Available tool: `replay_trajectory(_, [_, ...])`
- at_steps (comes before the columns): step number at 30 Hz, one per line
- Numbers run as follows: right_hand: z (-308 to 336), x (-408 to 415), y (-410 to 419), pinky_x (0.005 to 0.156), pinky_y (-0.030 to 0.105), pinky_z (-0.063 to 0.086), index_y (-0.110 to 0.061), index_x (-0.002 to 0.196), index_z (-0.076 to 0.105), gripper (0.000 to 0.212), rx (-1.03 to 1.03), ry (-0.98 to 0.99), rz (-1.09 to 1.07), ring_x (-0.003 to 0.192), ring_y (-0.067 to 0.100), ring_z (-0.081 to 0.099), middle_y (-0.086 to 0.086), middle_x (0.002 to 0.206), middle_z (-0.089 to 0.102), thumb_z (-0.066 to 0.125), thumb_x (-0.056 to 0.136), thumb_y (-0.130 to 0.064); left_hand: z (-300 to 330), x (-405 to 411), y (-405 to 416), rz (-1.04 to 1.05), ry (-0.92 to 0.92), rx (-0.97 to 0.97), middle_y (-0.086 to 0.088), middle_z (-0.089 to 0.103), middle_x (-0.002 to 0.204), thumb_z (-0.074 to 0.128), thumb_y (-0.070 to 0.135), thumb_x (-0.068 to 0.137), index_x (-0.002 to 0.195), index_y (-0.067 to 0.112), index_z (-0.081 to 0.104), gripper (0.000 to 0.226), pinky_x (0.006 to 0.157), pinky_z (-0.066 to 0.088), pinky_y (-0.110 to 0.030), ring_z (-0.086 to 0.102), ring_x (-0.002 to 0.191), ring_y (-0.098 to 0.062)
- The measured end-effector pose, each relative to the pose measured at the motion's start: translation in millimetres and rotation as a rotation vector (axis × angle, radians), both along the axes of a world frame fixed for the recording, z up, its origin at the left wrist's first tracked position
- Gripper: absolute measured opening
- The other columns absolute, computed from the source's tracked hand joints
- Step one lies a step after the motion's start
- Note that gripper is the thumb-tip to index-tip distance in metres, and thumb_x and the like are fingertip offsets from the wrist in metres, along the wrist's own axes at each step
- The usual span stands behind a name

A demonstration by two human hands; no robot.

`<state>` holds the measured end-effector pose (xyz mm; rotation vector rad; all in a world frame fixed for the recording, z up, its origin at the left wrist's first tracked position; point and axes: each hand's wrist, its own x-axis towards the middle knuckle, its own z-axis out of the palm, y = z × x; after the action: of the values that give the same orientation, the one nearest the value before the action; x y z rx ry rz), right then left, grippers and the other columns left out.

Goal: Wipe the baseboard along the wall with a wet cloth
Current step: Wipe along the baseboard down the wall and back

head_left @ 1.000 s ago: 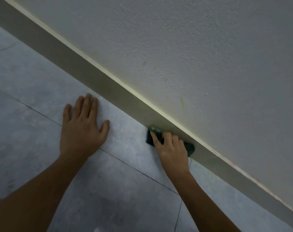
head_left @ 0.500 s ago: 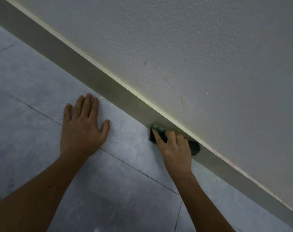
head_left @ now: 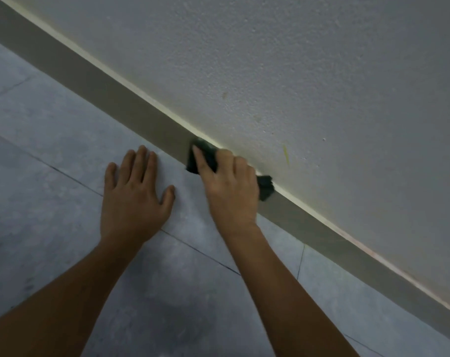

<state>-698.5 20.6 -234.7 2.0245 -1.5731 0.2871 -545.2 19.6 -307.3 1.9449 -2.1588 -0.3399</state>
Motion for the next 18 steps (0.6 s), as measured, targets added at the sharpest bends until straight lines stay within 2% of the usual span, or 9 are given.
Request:
replay_trajectory(2, [0, 14, -8, 0.058, 0.032, 0.043, -0.025, 0.123, 0.064, 0.048, 0.037, 0.002, -0.032, 0.073, 0.023, 0.047, 0.008, 0.092, 0.063, 0.038, 0.087, -0.007, 0, -1, 1, 0.005, 0.001, 0.002, -0.014, 0.019, 0.161, 0.023, 0.056, 0.093, 0.154, 0.007, 0.021, 0.078, 0.120, 0.007, -0.049, 0.014, 0.150, -0.028])
replay_trajectory(5, [3, -23, 10, 0.057, 0.034, 0.044, -0.024, 0.121, 0.066, 0.045, 0.036, 0.033, -0.002, 0.068, 0.026, 0.051, 0.010, 0.092, 0.065, 0.048, 0.085, -0.005, 2, -3, 2, 0.000, 0.009, 0.003, -0.015, 0.023, 0.160, 0.023, 0.055, 0.091, 0.152, 0.006, 0.025, 0.078, 0.119, 0.011, -0.050, 0.020, 0.148, -0.031])
replay_trajectory(8, [6, -96, 64, 0.061, 0.038, 0.045, -0.019, 0.125, 0.062, 0.055, 0.008, 0.144, -0.060, 0.065, 0.029, 0.051, 0.016, 0.093, 0.058, 0.055, 0.080, 0.011, 2, -2, 0, 0.005, 0.014, -0.011, -0.016, 0.027, 0.158, 0.026, 0.053, 0.091, 0.151, 0.004, 0.028, 0.077, 0.118, 0.013, -0.050, 0.024, 0.147, -0.032])
replay_trajectory(10, [12, -128, 97, 0.057, 0.042, 0.050, -0.011, 0.121, 0.063, 0.068, 0.078, 0.166, -0.168, 0.063, 0.034, 0.053, 0.023, 0.088, 0.058, 0.069, 0.064, 0.024, 0, -2, 1, 0.008, 0.013, -0.014, -0.017, 0.029, 0.157, 0.028, 0.052, 0.091, 0.150, 0.003, 0.030, 0.077, 0.118, 0.014, -0.051, 0.026, 0.146, -0.033])
replay_trajectory(12, [10, -135, 105, 0.055, 0.043, 0.051, -0.006, 0.118, 0.065, 0.073, 0.112, 0.135, -0.209, 0.062, 0.037, 0.054, 0.025, 0.084, 0.059, 0.074, 0.053, 0.026, -1, -1, 1, 0.012, 0.018, -0.014, -0.017, 0.029, 0.157, 0.027, 0.052, 0.091, 0.150, 0.003, 0.030, 0.076, 0.118, 0.015, -0.051, 0.025, 0.146, -0.033])
replay_trajectory(13, [7, -129, 98, 0.056, 0.042, 0.050, -0.007, 0.119, 0.065, 0.069, 0.098, 0.115, -0.177, 0.064, 0.036, 0.053, 0.024, 0.087, 0.056, 0.072, 0.059, 0.024, -1, -1, 1, 0.015, 0.016, -0.013, -0.017, 0.028, 0.158, 0.027, 0.052, 0.092, 0.151, 0.004, 0.029, 0.076, 0.118, 0.014, -0.051, 0.024, 0.147, -0.032])
replay_trajectory(15, [-5, -103, 71, 0.057, 0.037, 0.044, -0.013, 0.122, 0.062, 0.052, 0.053, 0.106, -0.091, 0.064, 0.029, 0.048, 0.017, 0.093, 0.051, 0.053, 0.081, 0.016, -2, 0, 0, 0.013, 0.012, -0.012, -0.016, 0.025, 0.159, 0.026, 0.053, 0.092, 0.152, 0.005, 0.026, 0.077, 0.119, 0.012, -0.050, 0.021, 0.148, -0.031])
replay_trajectory(16, [-14, -86, 56, 0.056, 0.035, 0.041, -0.016, 0.122, 0.064, 0.049, 0.052, 0.094, -0.069, 0.063, 0.027, 0.048, 0.014, 0.093, 0.054, 0.046, 0.085, 0.011, -2, 0, 0, 0.010, 0.011, -0.010, -0.015, 0.024, 0.160, 0.026, 0.053, 0.092, 0.152, 0.006, 0.025, 0.077, 0.119, 0.011, -0.050, 0.019, 0.149, -0.031])
replay_trajectory(18, [-31, -44, 33, 0.055, 0.032, 0.042, -0.021, 0.121, 0.066, 0.048, 0.124, 0.047, -0.057, 0.064, 0.026, 0.052, 0.010, 0.092, 0.062, 0.046, 0.083, 0.000, -2, -1, 0, 0.008, 0.010, -0.009, -0.016, 0.023, 0.160, 0.027, 0.054, 0.092, 0.153, 0.006, 0.024, 0.077, 0.119, 0.010, -0.050, 0.019, 0.149, -0.031])
